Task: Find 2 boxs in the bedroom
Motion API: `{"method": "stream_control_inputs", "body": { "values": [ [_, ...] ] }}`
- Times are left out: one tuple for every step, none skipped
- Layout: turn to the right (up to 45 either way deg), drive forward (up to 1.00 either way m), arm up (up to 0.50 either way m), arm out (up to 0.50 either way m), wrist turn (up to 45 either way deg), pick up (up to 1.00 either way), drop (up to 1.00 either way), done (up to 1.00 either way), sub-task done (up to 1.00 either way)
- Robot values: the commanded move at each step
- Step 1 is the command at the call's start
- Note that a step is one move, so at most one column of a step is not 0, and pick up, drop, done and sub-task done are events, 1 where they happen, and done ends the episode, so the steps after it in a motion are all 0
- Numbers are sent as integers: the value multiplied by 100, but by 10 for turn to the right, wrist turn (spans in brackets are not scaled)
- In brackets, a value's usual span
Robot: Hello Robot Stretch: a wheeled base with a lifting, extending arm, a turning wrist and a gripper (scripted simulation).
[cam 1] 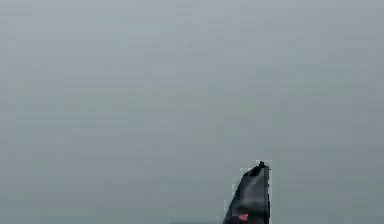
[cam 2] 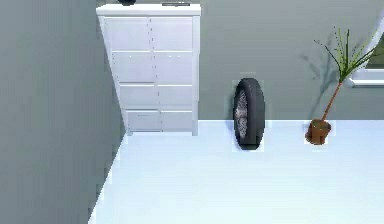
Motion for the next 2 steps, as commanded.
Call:
{"method": "stream_control_inputs", "body": {
  "values": [
    [-450, 0, 0, 0, 0, 0, 0, 0, 0],
    [-450, 0, 0, 0, 0, 0, 0, 0, 0]
  ]
}}
